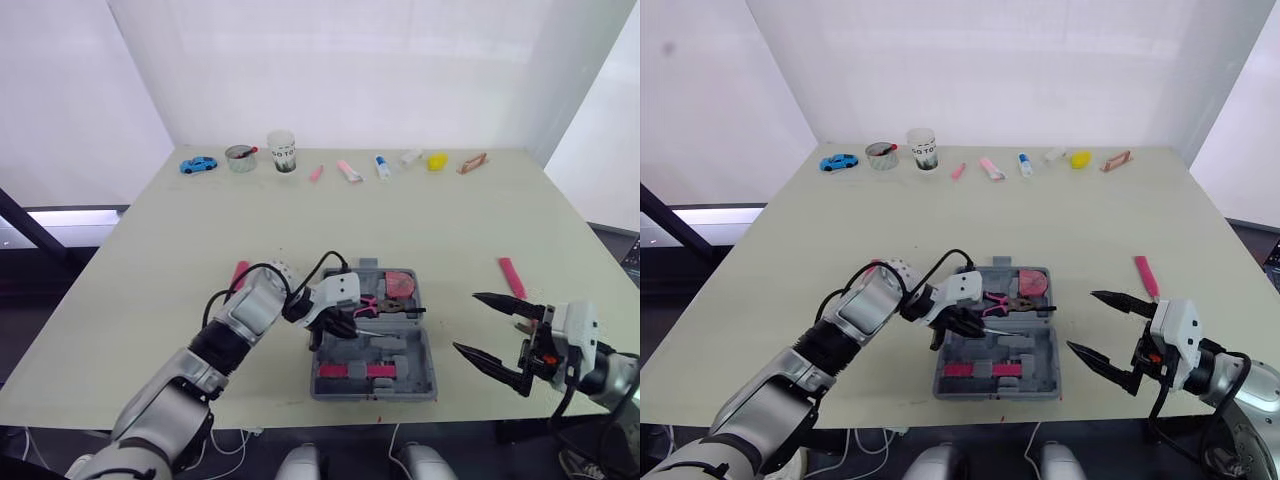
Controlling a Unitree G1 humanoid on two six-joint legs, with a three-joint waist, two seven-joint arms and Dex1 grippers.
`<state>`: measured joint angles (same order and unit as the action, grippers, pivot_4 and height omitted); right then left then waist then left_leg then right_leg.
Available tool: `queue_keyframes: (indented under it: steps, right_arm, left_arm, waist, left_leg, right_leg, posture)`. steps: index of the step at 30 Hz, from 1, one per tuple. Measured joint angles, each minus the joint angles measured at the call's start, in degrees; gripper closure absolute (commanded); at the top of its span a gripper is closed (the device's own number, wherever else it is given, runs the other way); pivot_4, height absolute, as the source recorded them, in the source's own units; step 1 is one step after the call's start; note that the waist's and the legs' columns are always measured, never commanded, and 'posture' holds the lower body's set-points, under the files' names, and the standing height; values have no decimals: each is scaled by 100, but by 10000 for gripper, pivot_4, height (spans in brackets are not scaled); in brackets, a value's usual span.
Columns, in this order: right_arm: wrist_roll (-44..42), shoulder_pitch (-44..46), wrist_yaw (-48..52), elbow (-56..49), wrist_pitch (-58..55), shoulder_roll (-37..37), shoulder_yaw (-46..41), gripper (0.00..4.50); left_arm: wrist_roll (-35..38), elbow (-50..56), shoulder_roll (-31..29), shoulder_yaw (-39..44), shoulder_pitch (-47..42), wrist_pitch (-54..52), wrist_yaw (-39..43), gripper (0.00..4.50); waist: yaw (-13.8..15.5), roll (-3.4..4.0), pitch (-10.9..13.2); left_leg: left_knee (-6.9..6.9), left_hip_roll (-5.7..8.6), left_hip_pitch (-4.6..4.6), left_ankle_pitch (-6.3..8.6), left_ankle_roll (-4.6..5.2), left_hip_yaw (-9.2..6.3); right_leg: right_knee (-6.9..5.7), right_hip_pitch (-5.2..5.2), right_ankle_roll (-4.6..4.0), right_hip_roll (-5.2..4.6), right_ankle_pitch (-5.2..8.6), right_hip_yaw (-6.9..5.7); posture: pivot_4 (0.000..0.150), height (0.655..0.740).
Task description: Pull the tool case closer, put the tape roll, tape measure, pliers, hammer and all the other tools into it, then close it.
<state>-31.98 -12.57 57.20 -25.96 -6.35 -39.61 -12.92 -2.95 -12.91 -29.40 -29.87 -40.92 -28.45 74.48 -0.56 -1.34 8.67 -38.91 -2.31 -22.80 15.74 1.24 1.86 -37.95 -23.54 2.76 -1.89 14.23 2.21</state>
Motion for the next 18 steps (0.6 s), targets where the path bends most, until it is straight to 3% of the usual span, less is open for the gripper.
queue_keyframes:
  steps: [18]
  right_arm:
    - [23, -3, -137, -3, -434, -230, -16, 0]
  left_arm:
    - [-34, -23, 326, -18, 8, -254, -201, 43802]
  waist:
    - [81, 0, 0]
  left_leg:
    - [-20, 1, -10, 0, 0, -1]
  right_leg:
    - [-1, 1, 1, 0, 0, 1]
  posture:
    - [1500, 7400]
